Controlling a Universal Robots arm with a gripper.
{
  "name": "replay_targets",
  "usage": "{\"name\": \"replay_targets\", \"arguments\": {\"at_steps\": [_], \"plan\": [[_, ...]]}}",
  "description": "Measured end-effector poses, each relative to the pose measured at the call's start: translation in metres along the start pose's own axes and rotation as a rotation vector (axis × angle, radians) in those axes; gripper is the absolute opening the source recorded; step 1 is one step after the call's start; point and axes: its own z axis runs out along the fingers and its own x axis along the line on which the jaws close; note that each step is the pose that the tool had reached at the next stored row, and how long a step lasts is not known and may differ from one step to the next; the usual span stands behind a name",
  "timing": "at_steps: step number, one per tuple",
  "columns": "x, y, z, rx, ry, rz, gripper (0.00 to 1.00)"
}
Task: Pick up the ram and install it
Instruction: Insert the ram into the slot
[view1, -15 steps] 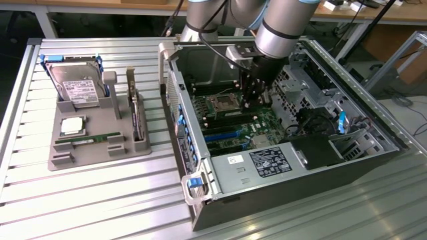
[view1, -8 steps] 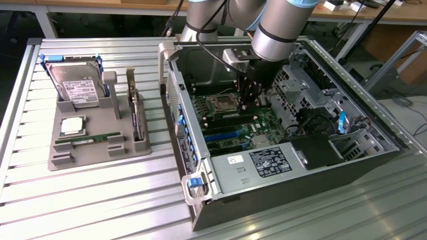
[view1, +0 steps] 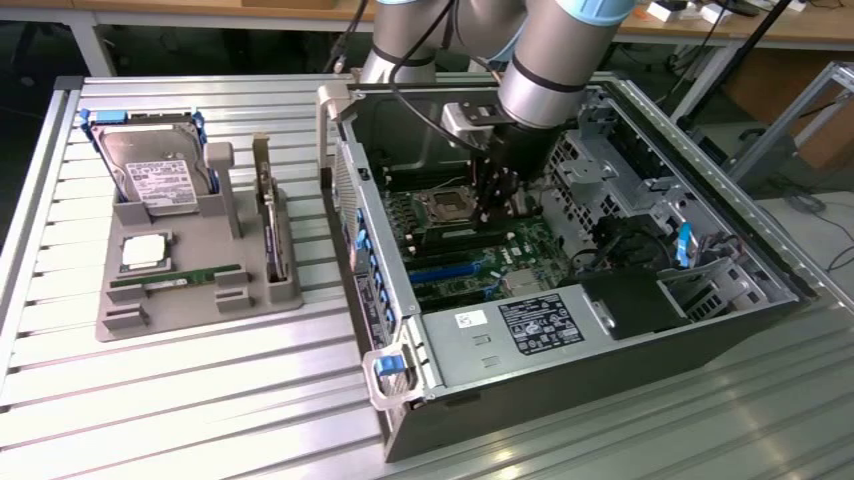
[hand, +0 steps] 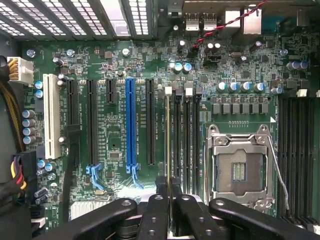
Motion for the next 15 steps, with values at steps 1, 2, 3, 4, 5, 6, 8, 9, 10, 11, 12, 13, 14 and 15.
{"name": "replay_targets", "arguments": {"at_steps": [1,2,3,4,5,6,8,9,10,11,12,13,14,15], "plan": [[0.000,-0.0001,0.0020,0.0000,0.0000,0.000,0.13],[0.000,-0.0001,0.0033,0.0000,0.0000,0.000,0.13],[-0.001,0.0000,0.0039,0.0000,0.0001,0.000,0.13],[-0.001,0.0008,0.0052,0.0000,0.0000,0.000,0.13],[-0.001,0.0013,0.0062,0.0000,0.0000,0.000,0.13],[-0.002,0.0014,0.0076,0.0000,0.0000,0.000,0.13],[-0.003,0.0015,0.0096,0.0000,0.0000,0.000,0.13],[-0.003,0.0020,0.0105,0.0000,0.0001,0.000,0.13],[-0.003,0.0024,0.0113,0.0000,-0.0001,0.000,0.13],[-0.003,0.0025,0.0120,-0.0001,0.0001,0.000,0.13],[-0.003,0.0025,0.0126,0.0000,0.0000,0.000,0.13],[-0.003,0.0024,0.0134,-0.0001,0.0001,0.000,0.13],[-0.003,0.0024,0.0138,0.0000,0.0000,0.000,0.13],[-0.003,0.0024,0.0143,0.0000,0.0000,0.000,0.13]]}}
